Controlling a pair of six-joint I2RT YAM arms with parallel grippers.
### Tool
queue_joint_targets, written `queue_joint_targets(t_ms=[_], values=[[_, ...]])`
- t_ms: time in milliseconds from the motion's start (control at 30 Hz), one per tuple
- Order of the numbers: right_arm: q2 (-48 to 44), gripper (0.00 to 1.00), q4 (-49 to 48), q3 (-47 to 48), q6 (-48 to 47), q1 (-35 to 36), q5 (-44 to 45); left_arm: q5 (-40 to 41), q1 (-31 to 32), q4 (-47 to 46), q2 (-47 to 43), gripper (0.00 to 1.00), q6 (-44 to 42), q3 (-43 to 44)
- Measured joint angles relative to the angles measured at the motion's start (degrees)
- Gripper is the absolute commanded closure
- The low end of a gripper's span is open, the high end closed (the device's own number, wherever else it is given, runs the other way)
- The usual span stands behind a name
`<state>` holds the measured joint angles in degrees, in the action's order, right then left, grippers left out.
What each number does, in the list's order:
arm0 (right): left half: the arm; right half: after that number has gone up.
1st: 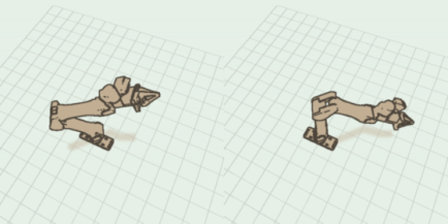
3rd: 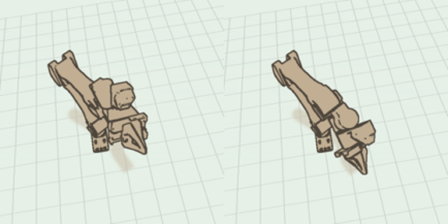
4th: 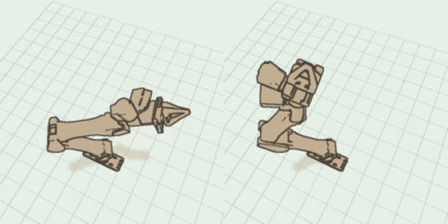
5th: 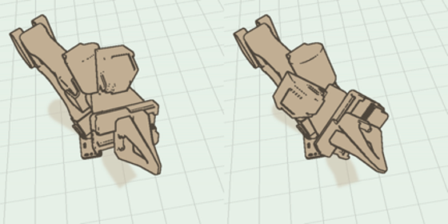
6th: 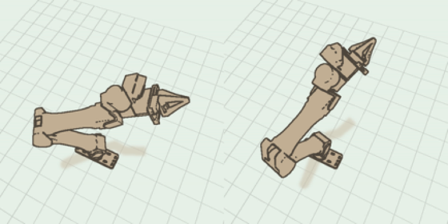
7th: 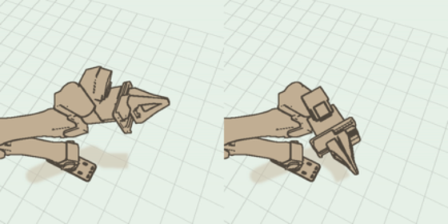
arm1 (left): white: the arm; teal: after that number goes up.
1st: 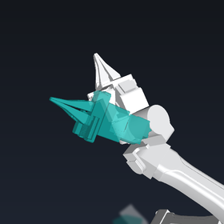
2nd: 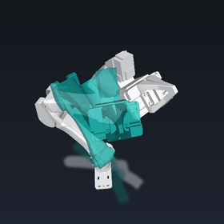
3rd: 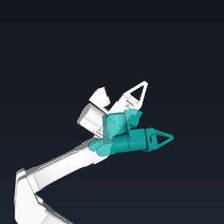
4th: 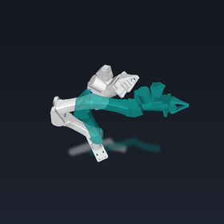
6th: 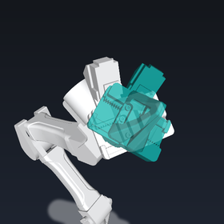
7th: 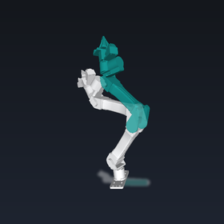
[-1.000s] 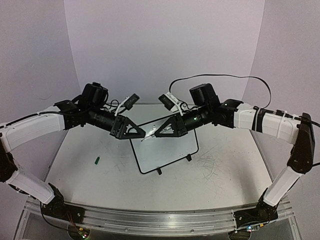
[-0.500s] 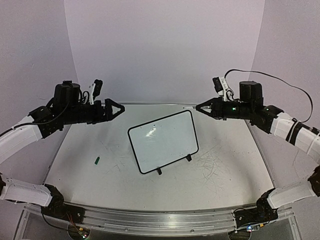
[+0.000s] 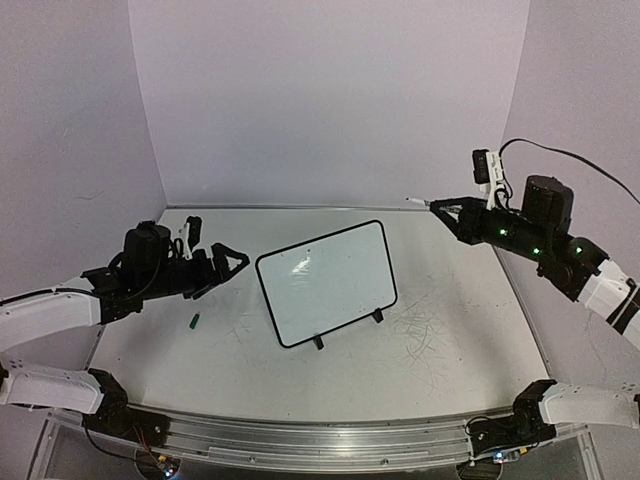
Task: Write a sentence on the whiteboard
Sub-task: Hold the whiteboard at the center of the board.
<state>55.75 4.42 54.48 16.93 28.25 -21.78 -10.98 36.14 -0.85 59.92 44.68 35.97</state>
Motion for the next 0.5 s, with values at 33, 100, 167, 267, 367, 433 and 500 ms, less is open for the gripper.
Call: queue_joint_targets(t_ms=[33, 100, 167, 267, 367, 433, 500], values=[[0.3, 1.00, 0.4, 0.0, -0.3, 0.0, 1.3, 0.0, 0.4, -1.0, 0.2, 0.01, 0.3, -0.5], [0.5, 1.00, 1.2, 0.0, -0.7, 0.0, 3.4, 0.1, 1.2, -2.8, 0.6, 0.01, 0.3, -1.1], [0.7, 1.00, 2.1, 0.1, -1.6, 0.0, 6.2, 0.0, 2.2, -4.3, 0.8, 0.03, 0.1, -1.8], [1.8, 1.00, 3.3, 0.4, -4.3, 0.0, 9.7, -0.9, 3.3, -8.8, 0.8, 0.07, -0.4, -4.1], [4.4, 1.00, 4.3, 1.8, -7.0, 0.1, 13.1, -2.5, 3.5, -13.8, 1.4, 0.12, -0.8, -7.1], [6.3, 1.00, 4.7, 3.1, -8.5, 0.3, 13.9, -3.7, 3.6, -16.7, 2.9, 0.14, -1.2, -8.3], [7.4, 1.00, 4.6, 3.8, -9.4, 0.4, 13.8, -4.8, 3.6, -19.2, 4.7, 0.16, -1.3, -8.7]])
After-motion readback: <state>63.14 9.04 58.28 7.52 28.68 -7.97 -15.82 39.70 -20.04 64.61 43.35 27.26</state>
